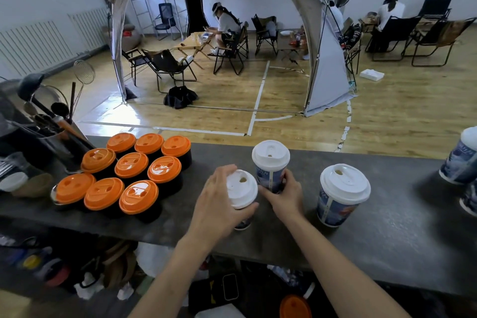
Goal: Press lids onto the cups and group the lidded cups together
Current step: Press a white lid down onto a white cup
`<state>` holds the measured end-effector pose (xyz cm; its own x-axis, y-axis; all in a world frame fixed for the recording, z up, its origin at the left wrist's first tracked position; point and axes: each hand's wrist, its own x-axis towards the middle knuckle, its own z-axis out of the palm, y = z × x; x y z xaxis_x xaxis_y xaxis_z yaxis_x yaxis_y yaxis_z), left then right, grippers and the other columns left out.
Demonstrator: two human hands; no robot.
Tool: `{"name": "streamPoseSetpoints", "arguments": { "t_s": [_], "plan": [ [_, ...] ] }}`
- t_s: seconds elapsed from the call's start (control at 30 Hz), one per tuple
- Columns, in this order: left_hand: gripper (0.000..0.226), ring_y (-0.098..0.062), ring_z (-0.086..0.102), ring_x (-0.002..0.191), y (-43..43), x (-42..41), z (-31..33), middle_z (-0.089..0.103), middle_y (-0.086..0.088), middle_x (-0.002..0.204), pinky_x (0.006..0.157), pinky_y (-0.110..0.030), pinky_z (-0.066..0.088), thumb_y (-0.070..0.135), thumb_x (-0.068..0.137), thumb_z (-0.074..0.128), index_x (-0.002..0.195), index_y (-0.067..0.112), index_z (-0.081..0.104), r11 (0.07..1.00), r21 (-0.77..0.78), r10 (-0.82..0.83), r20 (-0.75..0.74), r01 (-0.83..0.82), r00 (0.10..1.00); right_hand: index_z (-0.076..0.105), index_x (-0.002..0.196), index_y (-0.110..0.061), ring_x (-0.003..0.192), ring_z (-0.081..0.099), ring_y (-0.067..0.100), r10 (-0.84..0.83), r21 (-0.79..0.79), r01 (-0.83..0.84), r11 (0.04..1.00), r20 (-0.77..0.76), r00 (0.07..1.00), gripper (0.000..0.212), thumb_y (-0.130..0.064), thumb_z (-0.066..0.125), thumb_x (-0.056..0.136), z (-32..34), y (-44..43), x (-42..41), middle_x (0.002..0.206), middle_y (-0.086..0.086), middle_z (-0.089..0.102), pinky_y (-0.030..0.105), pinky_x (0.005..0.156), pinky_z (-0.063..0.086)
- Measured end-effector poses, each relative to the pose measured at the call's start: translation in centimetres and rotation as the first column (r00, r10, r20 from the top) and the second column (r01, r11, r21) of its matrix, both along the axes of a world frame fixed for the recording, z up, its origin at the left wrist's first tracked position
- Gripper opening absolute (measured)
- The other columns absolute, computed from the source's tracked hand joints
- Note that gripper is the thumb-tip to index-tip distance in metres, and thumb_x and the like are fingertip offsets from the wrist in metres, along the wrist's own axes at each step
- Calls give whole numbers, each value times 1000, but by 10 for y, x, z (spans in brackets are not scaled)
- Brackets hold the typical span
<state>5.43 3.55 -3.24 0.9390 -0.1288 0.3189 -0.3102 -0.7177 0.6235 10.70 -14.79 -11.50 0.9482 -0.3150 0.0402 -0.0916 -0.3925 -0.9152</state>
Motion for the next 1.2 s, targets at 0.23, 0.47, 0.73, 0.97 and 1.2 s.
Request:
{"name": "streamPoseSetpoints", "arguments": {
  "t_s": [0.23, 0.47, 0.73, 0.97, 1.2],
  "plan": [
    [108, 7, 50, 130, -7, -10, -34, 54, 26, 137, 104, -7, 39, 28, 65, 99, 152, 22, 34, 916, -401, -24, -55, 0, 998, 47, 136, -27, 124, 58, 19, 27, 46, -27, 999, -4, 1000, 92, -48, 90, 57, -6, 0, 1, 129, -4, 64, 45, 100, 53],
    [83, -2, 58, 129, -23, -19, -68, 63, 18, 135, 106, -21, 48, 28, 70, 95, 141, 19, 54, 867, -497, -27, -99, -26, 995, 53, 126, -23, 126, 56, 14, 57, 385, -107, 917, 139, 989, 38, -50, 46, 100, 19, 11, -76, 126, -6, 62, 21, 97, 44],
    [84, 6, 43, 139, -19, -26, -78, 44, 24, 146, 111, -19, 42, 12, 84, 76, 143, 47, 27, 917, -354, -278, -245, 181, 929, 44, 139, -32, 128, 54, 1, 367, 268, -404, 875, 176, 913, 76, -33, 87, 77, 16, 0, -92, 134, -23, 59, 18, 100, 47],
    [50, -14, 56, 136, 1, -19, -45, 59, 1, 147, 116, -38, 42, 28, 103, 35, 151, 17, 43, 587, -807, -205, -225, -64, 953, 48, 135, -30, 127, 55, 0, 444, 169, -465, 869, 149, 884, 79, -9, 90, 72, 3, -4, -79, 129, -27, 62, 13, 100, 44],
    [45, -18, 68, 114, -46, -4, -40, 73, -10, 122, 97, -30, 52, 28, 104, 32, 126, 5, 64, 487, -873, -212, -158, -36, 965, 48, 142, -18, 126, 57, 1, 456, 124, -475, 871, 154, 877, 83, -4, 90, 71, 1, -4, -79, 130, -26, 62, 15, 100, 46]
  ]
}}
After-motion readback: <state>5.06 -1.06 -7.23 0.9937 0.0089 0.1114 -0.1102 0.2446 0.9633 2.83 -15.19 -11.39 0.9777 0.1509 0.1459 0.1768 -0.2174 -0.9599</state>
